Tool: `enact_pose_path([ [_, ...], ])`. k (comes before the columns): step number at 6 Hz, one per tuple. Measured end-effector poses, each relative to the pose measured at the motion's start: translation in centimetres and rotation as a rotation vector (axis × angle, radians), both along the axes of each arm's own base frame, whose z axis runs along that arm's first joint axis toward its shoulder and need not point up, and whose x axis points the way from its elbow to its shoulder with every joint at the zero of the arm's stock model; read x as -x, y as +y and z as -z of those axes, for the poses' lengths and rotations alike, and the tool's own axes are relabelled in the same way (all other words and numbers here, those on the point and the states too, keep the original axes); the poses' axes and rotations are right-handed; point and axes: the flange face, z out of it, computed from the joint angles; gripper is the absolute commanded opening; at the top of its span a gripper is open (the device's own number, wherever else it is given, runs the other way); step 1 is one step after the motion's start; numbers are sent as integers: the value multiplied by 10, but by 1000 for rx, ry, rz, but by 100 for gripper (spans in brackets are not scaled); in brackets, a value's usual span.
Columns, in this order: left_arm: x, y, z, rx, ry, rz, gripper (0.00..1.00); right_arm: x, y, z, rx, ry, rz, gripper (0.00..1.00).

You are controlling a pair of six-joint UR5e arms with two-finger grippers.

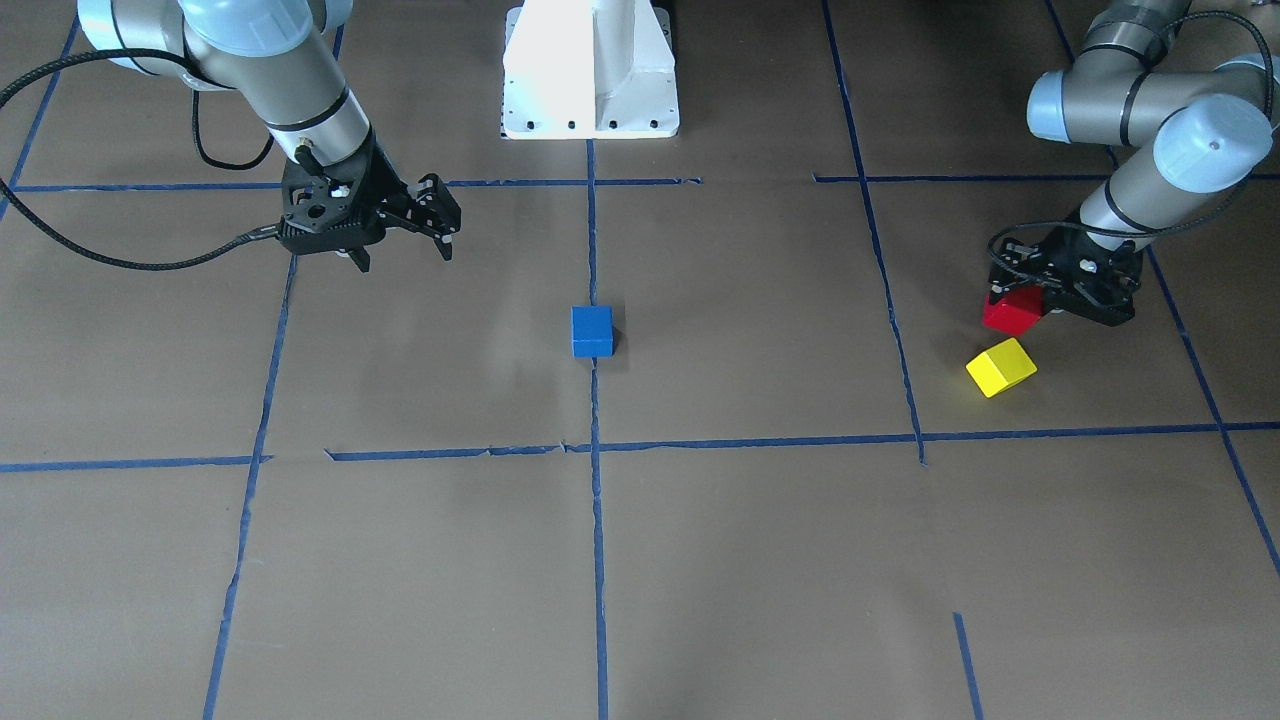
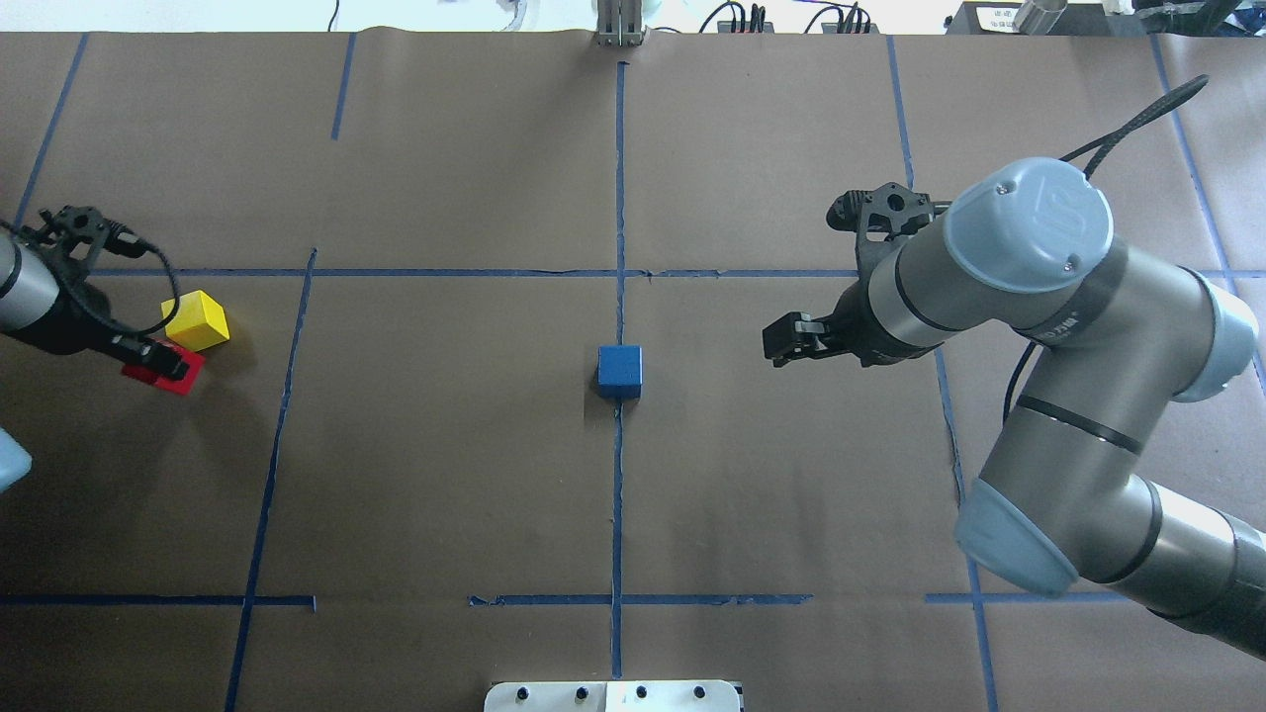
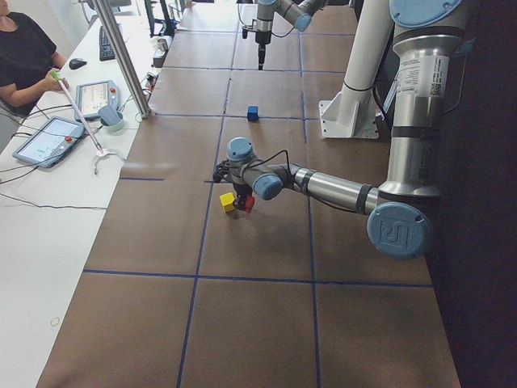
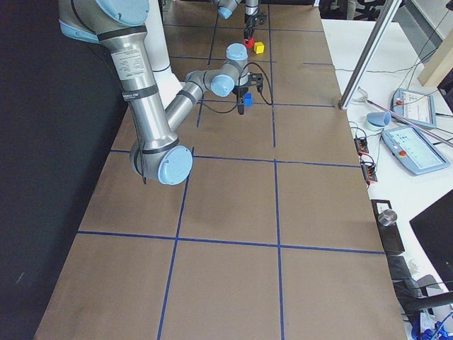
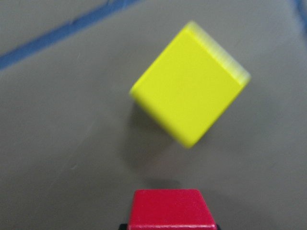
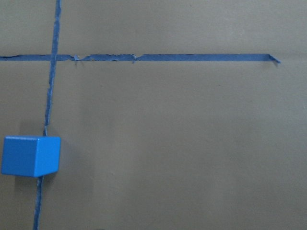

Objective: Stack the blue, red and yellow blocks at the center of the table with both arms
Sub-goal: 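Grasp the red cube with the left gripper and lift it, then carry the red cube with the left gripper over the blue cube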

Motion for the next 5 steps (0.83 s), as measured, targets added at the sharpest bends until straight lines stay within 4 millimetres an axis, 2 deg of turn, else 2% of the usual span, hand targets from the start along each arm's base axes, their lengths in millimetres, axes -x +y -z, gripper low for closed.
enact_pose_path([
  [1, -35, 0, 69, 79, 93, 63, 0, -26, 10, -14, 6, 9, -8, 100],
  [2, -82, 9, 137, 181, 166, 95, 0, -55, 11, -30, 15, 27, -31, 100],
  [4, -179, 24, 275, 301, 131, 145, 0, -118, 3, -69, -12, 74, -12, 100],
  [5, -224, 28, 322, 282, 84, 173, 0, -145, -1, -85, -12, 83, 6, 100],
])
